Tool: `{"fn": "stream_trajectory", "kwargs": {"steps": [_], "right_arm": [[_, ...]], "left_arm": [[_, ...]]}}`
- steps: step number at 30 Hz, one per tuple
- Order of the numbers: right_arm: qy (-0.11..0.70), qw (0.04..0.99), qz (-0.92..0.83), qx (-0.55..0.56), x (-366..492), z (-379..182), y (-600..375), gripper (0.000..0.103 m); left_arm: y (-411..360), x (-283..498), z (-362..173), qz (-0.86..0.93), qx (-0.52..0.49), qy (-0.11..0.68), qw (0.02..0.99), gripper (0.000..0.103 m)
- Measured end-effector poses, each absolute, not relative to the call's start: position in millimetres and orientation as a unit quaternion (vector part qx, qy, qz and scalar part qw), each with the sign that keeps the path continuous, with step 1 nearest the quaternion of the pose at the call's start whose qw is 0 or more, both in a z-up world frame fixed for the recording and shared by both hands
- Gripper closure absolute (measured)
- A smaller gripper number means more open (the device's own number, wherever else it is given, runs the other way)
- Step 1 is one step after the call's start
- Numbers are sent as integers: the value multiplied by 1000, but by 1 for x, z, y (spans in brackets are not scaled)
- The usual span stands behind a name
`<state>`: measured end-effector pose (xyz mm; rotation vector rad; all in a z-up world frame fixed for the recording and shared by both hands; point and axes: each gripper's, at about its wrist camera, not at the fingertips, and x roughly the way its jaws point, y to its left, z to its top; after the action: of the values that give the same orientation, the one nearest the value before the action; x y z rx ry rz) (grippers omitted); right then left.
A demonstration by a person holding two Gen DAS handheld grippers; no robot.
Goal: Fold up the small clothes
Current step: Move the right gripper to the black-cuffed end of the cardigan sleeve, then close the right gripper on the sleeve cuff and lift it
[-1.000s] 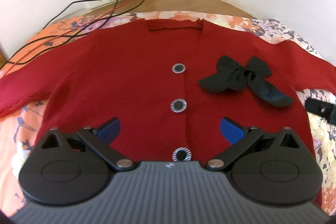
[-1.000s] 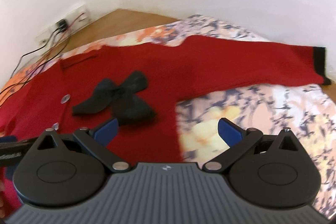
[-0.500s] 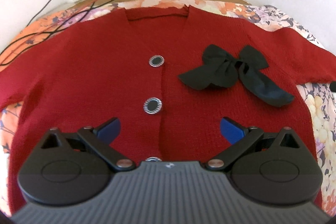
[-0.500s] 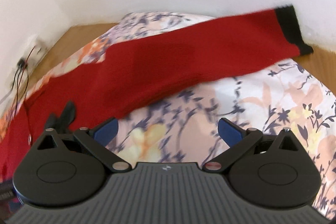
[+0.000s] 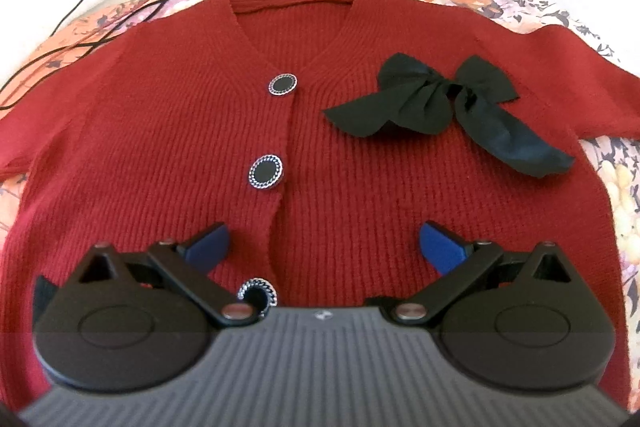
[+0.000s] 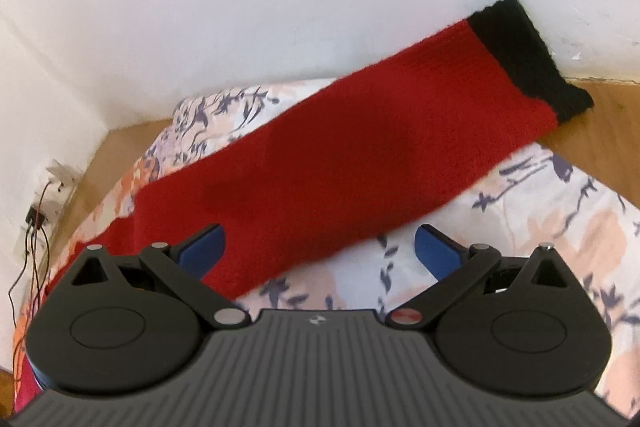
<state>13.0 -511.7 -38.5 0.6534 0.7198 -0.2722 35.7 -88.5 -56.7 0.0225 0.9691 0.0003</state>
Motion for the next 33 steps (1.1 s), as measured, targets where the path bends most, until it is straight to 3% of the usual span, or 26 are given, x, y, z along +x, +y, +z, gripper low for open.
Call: {"fn": "stream_trajectory", "kwargs": {"steps": [18,21,23,26,33], "right_arm": [[257,882,-137,372,6,-50,-530,4],[246,888,-160,353,6,-54,-530,26],[258,890,-183,328,9,-55,-531,60],[262,892,-186,318,10,-55,-534,88],[201,918,-138,313,-9,-22,-521,92]], "left_arm": [[-93,34,-59,10,14,461,887,0],[-92,33,-59,8,16,461,887,0],[-92,33,-60,7,16,459,888,0],[-93,31,-60,6,19,454,891,0],[-92,28,-61,4,21,446,895,0]]}}
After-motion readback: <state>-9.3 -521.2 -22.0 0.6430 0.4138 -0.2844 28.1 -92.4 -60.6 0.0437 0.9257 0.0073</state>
